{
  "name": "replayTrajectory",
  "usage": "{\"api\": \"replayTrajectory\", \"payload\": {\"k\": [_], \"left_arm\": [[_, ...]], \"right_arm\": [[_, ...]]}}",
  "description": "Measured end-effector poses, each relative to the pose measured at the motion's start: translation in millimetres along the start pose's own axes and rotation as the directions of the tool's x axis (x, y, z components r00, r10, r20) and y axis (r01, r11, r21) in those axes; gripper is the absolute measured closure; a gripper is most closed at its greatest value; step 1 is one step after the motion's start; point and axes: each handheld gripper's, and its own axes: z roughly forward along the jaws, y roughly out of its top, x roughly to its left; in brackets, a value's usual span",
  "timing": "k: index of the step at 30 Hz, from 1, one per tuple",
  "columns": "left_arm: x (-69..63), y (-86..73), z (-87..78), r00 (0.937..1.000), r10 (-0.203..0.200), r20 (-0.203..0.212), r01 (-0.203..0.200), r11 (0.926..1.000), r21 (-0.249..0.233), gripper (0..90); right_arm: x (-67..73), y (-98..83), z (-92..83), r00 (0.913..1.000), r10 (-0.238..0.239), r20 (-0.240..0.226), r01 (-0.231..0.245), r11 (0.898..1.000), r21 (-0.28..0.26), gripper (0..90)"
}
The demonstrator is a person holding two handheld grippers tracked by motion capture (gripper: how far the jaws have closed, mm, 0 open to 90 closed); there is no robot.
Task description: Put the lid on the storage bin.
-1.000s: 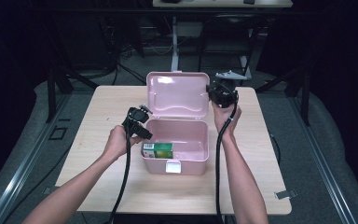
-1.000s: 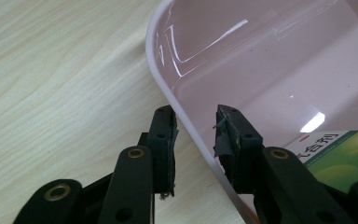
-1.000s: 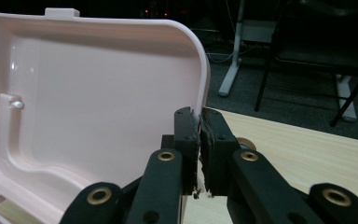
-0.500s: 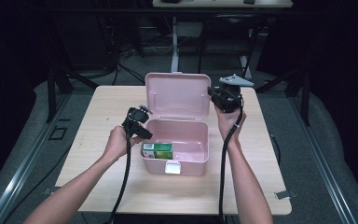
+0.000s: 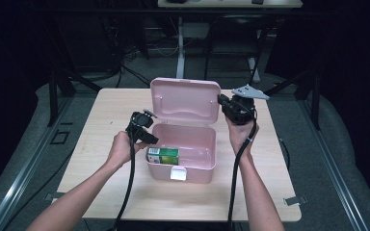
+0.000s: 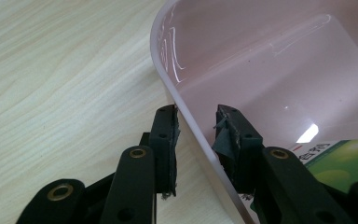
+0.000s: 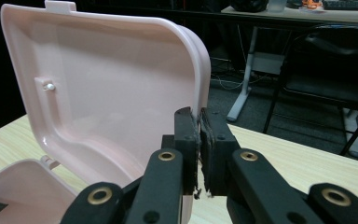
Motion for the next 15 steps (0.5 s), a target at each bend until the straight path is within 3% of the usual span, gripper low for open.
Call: {"api": "replayTrajectory", "payload": {"k": [9, 15], "left_arm": [[1.8, -4.9, -9.8, 0.9996, -0.003, 0.028, 0.004, 0.9993, -0.038, 66.9], [5.7, -9.8, -22.0, 0.9988, -0.012, 0.048, 0.015, 0.9977, -0.065, 55.3]], "right_arm": [[6.2, -3.9, -10.8, 0.9998, -0.018, -0.012, 0.018, 1.0, -0.024, 86.2], [7.1, -7.2, -15.6, 0.9995, -0.025, -0.018, 0.025, 0.999, -0.027, 86.3]]}}
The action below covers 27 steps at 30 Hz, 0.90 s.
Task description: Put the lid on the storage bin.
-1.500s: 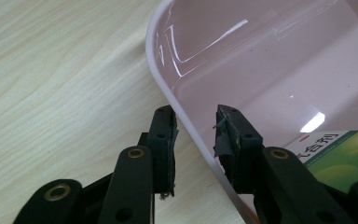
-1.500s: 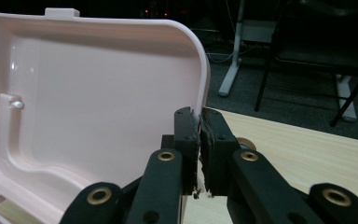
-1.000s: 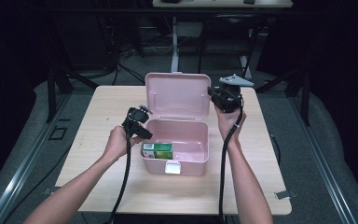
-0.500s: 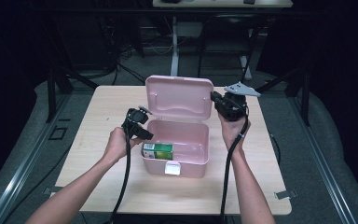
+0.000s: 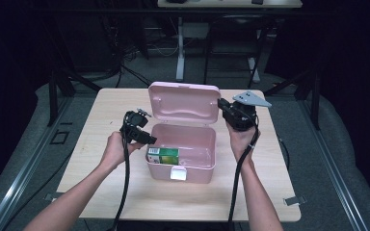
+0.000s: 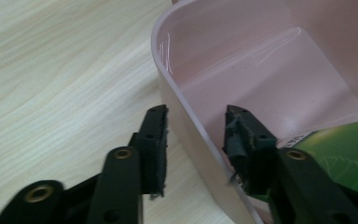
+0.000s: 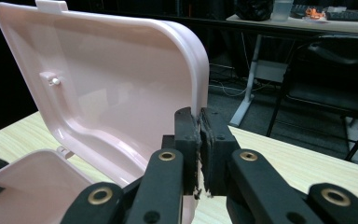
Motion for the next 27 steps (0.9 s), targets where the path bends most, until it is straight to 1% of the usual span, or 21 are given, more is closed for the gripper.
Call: {"api": "replayTrajectory", "payload": {"k": [4, 8, 11, 15, 17, 18, 21, 24, 27], "left_arm": [[4.1, -6.0, -12.1, 0.9999, -0.009, 0.012, 0.01, 0.9995, -0.032, 44.8], [9.2, -15.4, -24.2, 0.9997, -0.02, 0.013, 0.021, 0.9982, -0.056, 38.7], [11.8, -24.2, -31.8, 0.9999, -0.015, 0.005, 0.015, 0.9976, -0.067, 34.9], [14.7, -38.0, -41.6, 0.9997, -0.026, 0.002, 0.026, 0.9956, -0.09, 30.5], [16.7, -44.6, -48.4, 0.9997, -0.024, -0.003, 0.023, 0.994, -0.107, 24.1], [17.6, -48.0, -51.8, 0.9996, -0.027, -0.008, 0.026, 0.9927, -0.118, 23.6], [21.2, -60.0, -59.2, 0.9993, -0.025, -0.027, 0.022, 0.9918, -0.126, 18.4], [24.0, -74.3, -59.6, 0.999, -0.019, -0.039, 0.014, 0.9923, -0.123, 15.0], [25.8, -87.4, -54.9, 0.9983, -0.021, -0.054, 0.014, 0.9931, -0.116, 12.7]], "right_arm": [[2.3, -1.4, -3.3, 0.9999, -0.01, -0.004, 0.01, 1.0, -0.007, 86.3], [2.9, -1.5, -5.7, 0.9999, -0.01, -0.013, 0.01, 1.0, -0.002, 86.3], [3.9, -1.3, -7.8, 0.9998, -0.013, -0.018, 0.013, 1.0, 0.004, 86.3], [4.9, -1.6, -10.0, 0.9997, -0.008, -0.022, 0.008, 1.0, 0.011, 86.2], [5.7, -1.5, -11.1, 0.9997, -0.007, -0.025, 0.008, 1.0, 0.013, 86.1], [6.3, -1.5, -11.8, 0.9997, -0.007, -0.024, 0.007, 1.0, 0.016, 86.1], [7.5, -1.6, -14.1, 0.9997, -0.009, -0.024, 0.01, 1.0, 0.023, 86.1], [11.1, -4.3, -17.8, 0.9996, -0.024, -0.015, 0.024, 1.0, 0.018, 86.0], [14.4, -7.3, -22.3, 0.9997, -0.023, -0.011, 0.023, 1.0, 0.02, 85.7]]}}
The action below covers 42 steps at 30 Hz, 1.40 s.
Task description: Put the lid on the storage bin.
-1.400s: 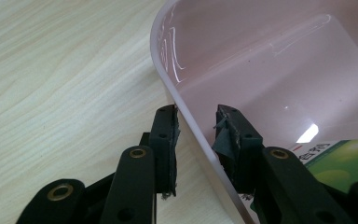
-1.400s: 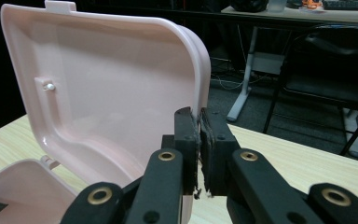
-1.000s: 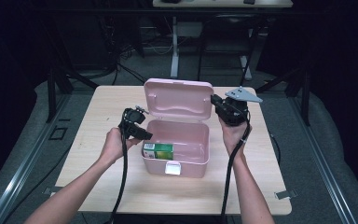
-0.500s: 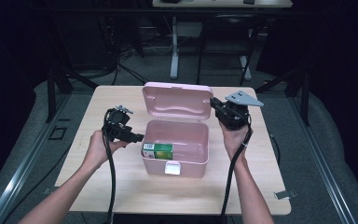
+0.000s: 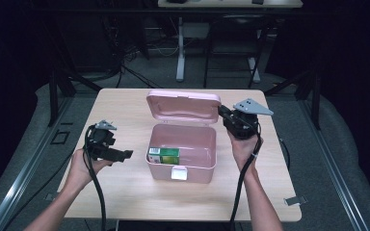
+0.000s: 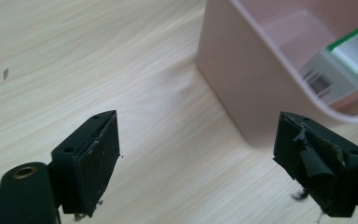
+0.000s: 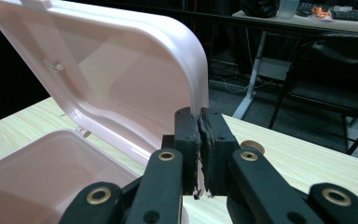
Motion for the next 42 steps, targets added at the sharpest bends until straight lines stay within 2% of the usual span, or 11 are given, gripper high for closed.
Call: {"api": "replayTrajectory", "payload": {"k": [5, 11, 16, 21, 27, 42], "left_arm": [[1.0, -19.4, 6.8, 1.0, -0.007, -0.003, 0.007, 0.9999, 0.008, 6.2], [0.7, -35.4, 12.9, 0.9998, -0.018, 0.01, 0.018, 0.9997, 0.017, 5.1], [1.5, -42.4, 15.4, 0.9993, -0.03, 0.021, 0.029, 0.9994, 0.02, 4.9], [0.4, -45.5, 19.0, 0.9991, -0.02, 0.036, 0.019, 0.9994, 0.03, 4.3], [1.2, -49.0, 24.4, 0.9987, -0.027, 0.043, 0.027, 0.9994, 0.02, 2.2], [4.0, -60.6, 29.7, 0.9979, -0.039, 0.052, 0.037, 0.9988, 0.033, 0.4]], "right_arm": [[6.1, -4.5, -8.2, 1.0, 0.002, -0.001, -0.002, 1.0, 0.006, 85.1], [13.7, -11.3, -19.8, 1.0, 0.004, -0.008, -0.004, 0.999, 0.034, 84.2], [20.4, -18.6, -29.5, 0.9998, 0.015, -0.015, -0.014, 0.999, 0.052, 83.7], [25.7, -25.0, -37.9, 0.9993, 0.03, -0.023, -0.028, 0.997, 0.077, 82.7], [30.2, -31.4, -48.5, 0.9979, 0.049, -0.042, -0.044, 0.992, 0.115, 81.7], [38.7, -51.5, -56.3, 0.9909, 0.104, -0.085, -0.08, 0.967, 0.242, 77.6]]}}
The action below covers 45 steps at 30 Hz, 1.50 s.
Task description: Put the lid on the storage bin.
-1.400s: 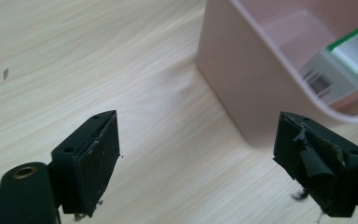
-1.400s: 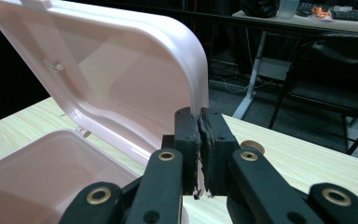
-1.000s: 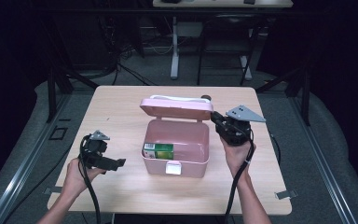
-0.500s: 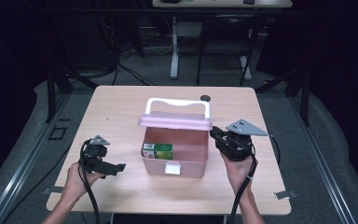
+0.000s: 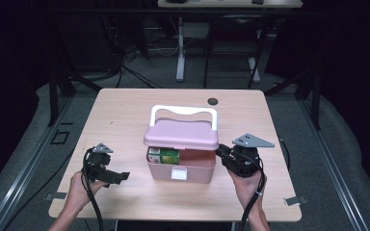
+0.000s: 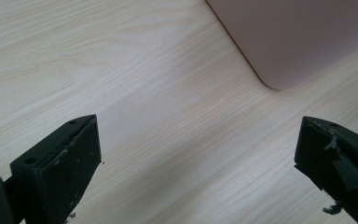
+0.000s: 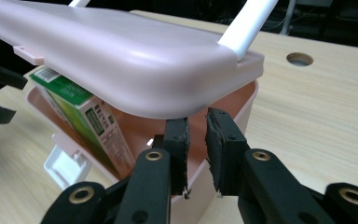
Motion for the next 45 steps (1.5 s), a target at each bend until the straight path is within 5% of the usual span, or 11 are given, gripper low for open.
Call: {"api": "replayTrajectory", "payload": {"k": [11, 30, 38, 45], "left_arm": [[-0.4, 0.3, 2.9, 0.9998, 0.005, 0.019, -0.005, 0.9999, 0.016, 0.1], [-4.8, -6.6, 9.6, 0.9995, 0.001, 0.031, -0.002, 0.9997, 0.023, 0.0], [-3.6, -10.9, 1.6, 0.9999, -0.001, 0.017, 0.001, 1.0, 0.008, 0.0], [6.9, -21.0, -10.9, 0.999, -0.026, -0.035, 0.025, 0.9994, -0.022, 0.0]], "right_arm": [[-2.1, -7.9, -2.0, 0.999, 0.022, -0.039, -0.02, 0.998, 0.066, 70.8], [0.0, -36.6, 5.0, 0.9992, 0.032, -0.024, -0.027, 0.982, 0.189, 50.3], [-2.4, -46.2, -1.6, 0.9992, 0.019, -0.035, -0.012, 0.984, 0.176, 27.1], [-28.1, -66.5, -13.4, 0.999, 0.035, 0.028, -0.04, 0.979, 0.2, 12.8]]}}
